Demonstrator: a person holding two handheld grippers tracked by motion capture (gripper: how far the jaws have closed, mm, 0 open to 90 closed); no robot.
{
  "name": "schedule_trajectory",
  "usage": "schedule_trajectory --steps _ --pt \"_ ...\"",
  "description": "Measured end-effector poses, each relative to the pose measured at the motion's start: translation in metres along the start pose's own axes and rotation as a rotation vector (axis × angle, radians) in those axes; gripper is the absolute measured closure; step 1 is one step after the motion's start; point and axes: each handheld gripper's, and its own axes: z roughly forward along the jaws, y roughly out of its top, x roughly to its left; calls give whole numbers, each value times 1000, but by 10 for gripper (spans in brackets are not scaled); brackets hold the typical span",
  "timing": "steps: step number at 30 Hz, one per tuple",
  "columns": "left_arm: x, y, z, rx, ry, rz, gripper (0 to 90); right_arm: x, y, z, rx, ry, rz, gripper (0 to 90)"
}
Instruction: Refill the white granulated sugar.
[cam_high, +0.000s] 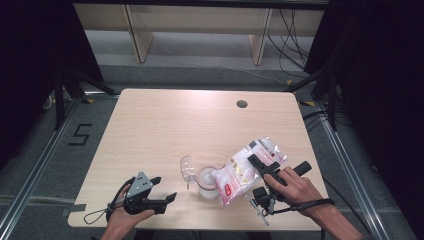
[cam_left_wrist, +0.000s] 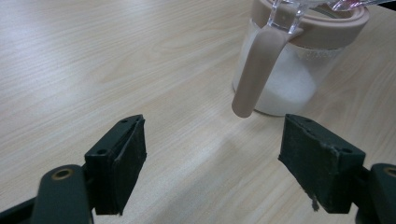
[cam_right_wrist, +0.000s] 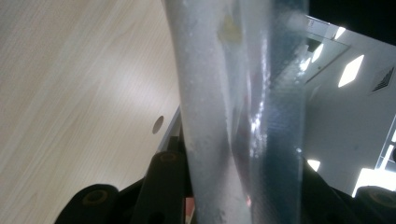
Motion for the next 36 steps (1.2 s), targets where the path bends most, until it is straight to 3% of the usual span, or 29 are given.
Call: schedule_trajectory --steps 9,16,18,19,25,26,28,29,31,32,33,36 --pt "0 0 0 5 -1 5 221 2 -2 1 -12 2 4 743" --pt "0 0 0 2 4 0 222 5 -4 2 -18 -3 34 743" --pt "0 0 0 1 4 0 222 7 -5 2 -8 15 61 743" --pt "0 0 0 4 5 4 222 8 -5 3 -20 1 56 743" --pt "0 0 0 5 -1 5 222 10 -10 5 -30 21 77 743" --pt "0 0 0 7 -1 5 222 8 -10 6 -37 20 52 744" --pt "0 0 0 7 -1 5 222 12 -11 6 -31 29 96 746" --pt "0 0 0 7 -1 5 222 10 -11 7 -37 23 74 746" --pt "0 0 0 7 -1 5 221 11 -12 8 -47 24 82 748" --pt "0 0 0 7 -1 5 222 13 -12 7 -33 33 115 749" --pt "0 0 0 7 -1 5 222 10 -13 9 -61 19 75 749" --pt "0 0 0 6 -2 4 222 15 -14 8 -46 34 131 750"
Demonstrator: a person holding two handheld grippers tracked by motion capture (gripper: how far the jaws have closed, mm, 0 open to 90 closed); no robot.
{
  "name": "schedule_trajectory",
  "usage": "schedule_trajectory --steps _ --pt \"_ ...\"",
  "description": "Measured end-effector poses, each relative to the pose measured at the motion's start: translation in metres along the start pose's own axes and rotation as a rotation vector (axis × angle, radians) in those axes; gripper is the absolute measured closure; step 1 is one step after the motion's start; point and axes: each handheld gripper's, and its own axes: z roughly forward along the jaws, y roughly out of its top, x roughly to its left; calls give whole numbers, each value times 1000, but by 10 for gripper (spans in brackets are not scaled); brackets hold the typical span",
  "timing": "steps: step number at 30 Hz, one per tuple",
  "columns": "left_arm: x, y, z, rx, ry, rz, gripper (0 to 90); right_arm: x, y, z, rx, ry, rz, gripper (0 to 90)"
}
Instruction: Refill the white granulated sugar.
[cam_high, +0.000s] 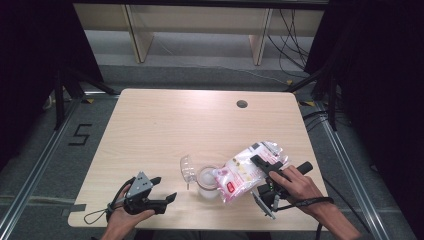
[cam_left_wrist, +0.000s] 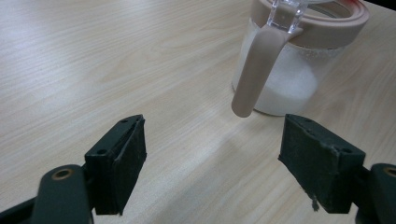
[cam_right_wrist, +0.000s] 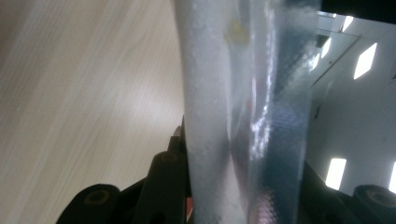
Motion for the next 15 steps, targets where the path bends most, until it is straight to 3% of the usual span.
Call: schedule_trajectory --steps 2,3,4,5,8,9,10,11,13,14,15 --pt "0 0 0 0 0 0 222 -1 -1 2 -26 -9 -17 751" --pt "0 0 0 0 0 0 222 3 -2 1 -8 7 27 751" --pt "0 0 0 0 1 1 222 1 -3 3 -31 -2 3 751" --pt "0 0 0 2 1 1 222 3 -4 3 -32 4 33 752" --pt "0 0 0 -1 1 0 222 5 -6 3 -33 11 63 754" --pt "0 0 0 0 1 0 222 5 -7 4 -48 13 52 756" --pt "0 0 0 -5 1 -5 222 8 -7 4 -44 20 86 758" --pt "0 0 0 -5 0 -4 222 7 -7 5 -65 12 63 760" --pt "0 0 0 0 1 -1 222 8 -8 6 -75 12 65 764" --pt "0 0 0 1 1 -1 222 9 -8 6 -75 12 70 767" --pt "0 0 0 -1 0 -1 222 13 -8 6 -64 25 105 769"
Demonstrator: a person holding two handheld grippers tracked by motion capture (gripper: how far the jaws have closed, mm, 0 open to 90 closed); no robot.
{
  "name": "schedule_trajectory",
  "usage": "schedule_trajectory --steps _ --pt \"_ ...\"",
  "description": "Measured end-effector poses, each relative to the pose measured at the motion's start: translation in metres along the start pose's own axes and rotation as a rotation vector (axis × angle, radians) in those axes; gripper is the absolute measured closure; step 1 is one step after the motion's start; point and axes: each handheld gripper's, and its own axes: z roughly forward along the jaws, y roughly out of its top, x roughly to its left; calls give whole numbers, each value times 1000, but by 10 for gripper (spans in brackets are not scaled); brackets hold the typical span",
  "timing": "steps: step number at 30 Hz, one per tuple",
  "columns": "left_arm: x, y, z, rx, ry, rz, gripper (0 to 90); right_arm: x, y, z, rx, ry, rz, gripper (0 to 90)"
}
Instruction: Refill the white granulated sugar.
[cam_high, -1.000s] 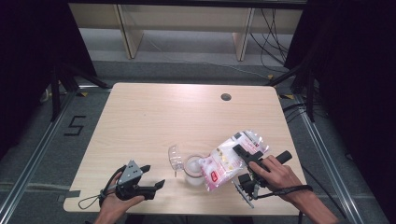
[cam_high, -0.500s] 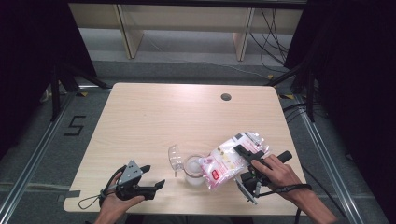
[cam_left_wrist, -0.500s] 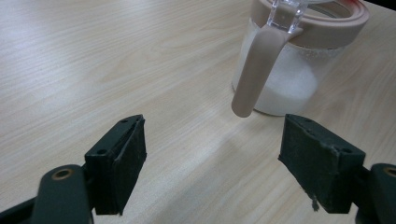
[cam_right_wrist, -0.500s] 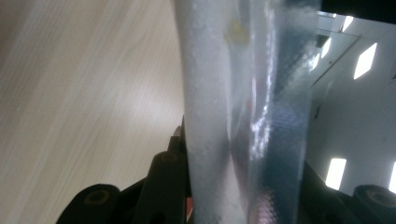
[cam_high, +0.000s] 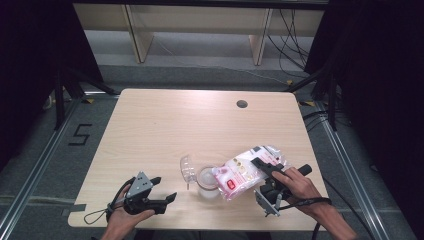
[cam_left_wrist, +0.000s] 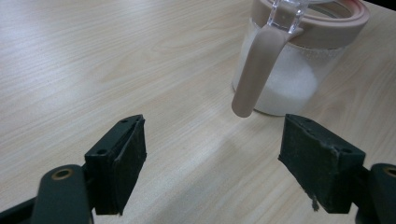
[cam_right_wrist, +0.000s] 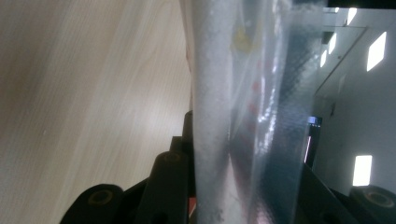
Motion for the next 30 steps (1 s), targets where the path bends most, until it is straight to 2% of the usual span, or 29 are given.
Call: schedule_trajectory --steps 3,4,5,10,11,13,17,18,19,20,21,25,27,28,29,30 --pt "0 0 0 0 0 0 222 2 0 -1 -9 -5 -11 786" --pt "0 0 0 0 0 0 222 1 0 0 -24 -11 -35 788" --pt "0 0 0 0 1 0 222 1 0 0 -22 -7 -37 789" --pt "0 0 0 -1 -2 -2 222 5 -2 2 -37 -10 -26 793" --pt "1 0 0 1 0 14 223 7 -3 1 -27 -1 -1 794" --pt "0 0 0 1 -2 15 222 7 -3 3 -48 -7 -17 799" --pt "0 0 0 0 -4 19 224 9 -4 4 -56 -1 -18 808" --pt "0 0 0 0 -4 20 224 13 -4 4 -45 6 16 810" --pt "0 0 0 0 -4 20 224 11 -4 4 -55 -1 -11 813" --pt "0 0 0 0 -4 21 225 11 -4 4 -62 -3 -17 814" --pt "-1 0 1 0 -3 2 225 11 -4 5 -62 -6 -11 816" --pt "-1 -1 0 1 -3 5 228 12 -3 4 -64 -2 13 822" --pt "-1 -1 0 2 -3 4 229 14 -3 4 -69 -7 39 823" --pt "-1 -1 0 2 -3 5 229 17 -4 3 -66 0 71 824" --pt "-1 -1 0 2 -3 5 229 16 -3 3 -73 -7 68 825" --pt "-1 -1 0 3 -3 5 230 18 -4 3 -66 -7 99 826"
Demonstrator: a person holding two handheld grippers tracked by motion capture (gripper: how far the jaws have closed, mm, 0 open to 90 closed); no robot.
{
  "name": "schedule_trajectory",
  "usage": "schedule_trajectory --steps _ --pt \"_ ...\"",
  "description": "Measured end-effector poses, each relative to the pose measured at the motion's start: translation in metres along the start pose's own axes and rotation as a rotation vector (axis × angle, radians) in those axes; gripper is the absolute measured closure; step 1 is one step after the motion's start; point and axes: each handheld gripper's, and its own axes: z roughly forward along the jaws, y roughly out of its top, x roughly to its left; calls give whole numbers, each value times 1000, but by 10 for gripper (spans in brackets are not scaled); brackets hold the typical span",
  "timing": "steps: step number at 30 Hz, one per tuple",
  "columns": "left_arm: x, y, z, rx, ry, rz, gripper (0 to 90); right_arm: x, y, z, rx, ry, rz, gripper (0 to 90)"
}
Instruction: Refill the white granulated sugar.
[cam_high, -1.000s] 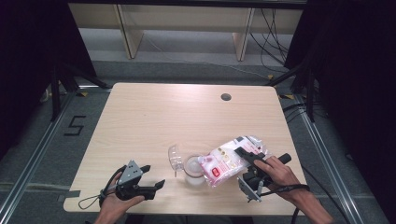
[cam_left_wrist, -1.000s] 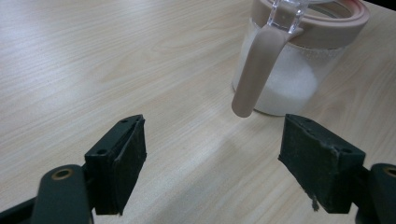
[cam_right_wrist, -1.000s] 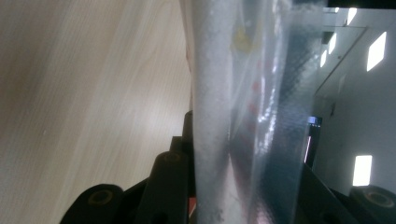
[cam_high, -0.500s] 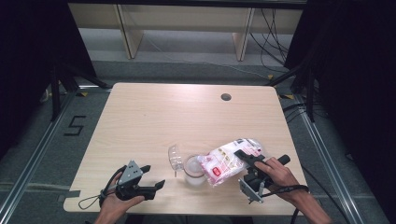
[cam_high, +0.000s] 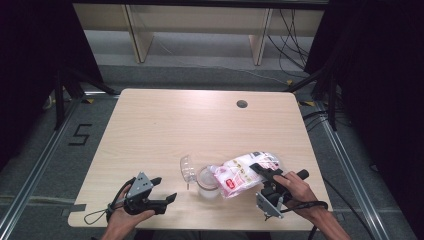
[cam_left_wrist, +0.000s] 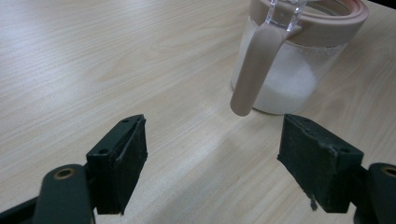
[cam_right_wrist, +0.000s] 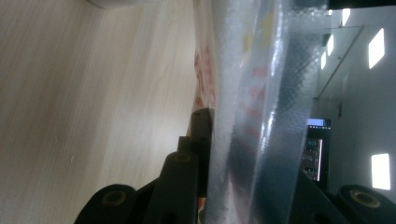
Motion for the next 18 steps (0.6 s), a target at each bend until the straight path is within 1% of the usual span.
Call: schedule_trajectory --steps 1,2,3,4,5,6,8,9,10,11,12,13,14,15,16,18 --pt "0 0 0 1 0 1 231 1 0 -1 3 3 39 827" --pt "0 0 0 1 -1 2 231 0 0 -1 -11 -10 45 828" --pt "0 0 0 0 0 1 232 -3 -1 -1 -24 -23 22 828" --pt "0 0 0 1 0 1 232 1 -1 -2 -11 -17 96 829" --pt "0 0 0 1 0 1 232 2 -2 -2 -16 -15 101 830" --pt "0 0 0 0 0 1 232 3 -2 -2 -19 -15 119 830" --pt "0 0 0 0 0 0 232 3 0 -2 -17 -17 94 831" --pt "0 0 0 0 0 0 232 6 -1 -1 -24 -16 140 831" --pt "0 0 0 1 1 0 232 6 -1 -1 -29 -20 154 831" --pt "0 0 0 0 1 0 232 5 0 -2 -30 -10 149 832" --pt "0 0 0 1 2 0 232 -2 1 0 -70 -23 60 832" --pt "0 0 0 1 2 -1 232 6 2 -3 -46 -22 177 832" --pt "0 0 0 2 2 0 232 5 3 -3 -53 -24 178 832" --pt "0 0 0 2 0 1 232 6 3 -3 -57 -30 192 832" --pt "0 0 0 2 0 1 232 5 3 -2 -89 -34 193 832" --pt "0 0 0 0 1 0 232 4 3 -2 -103 -47 217 832"
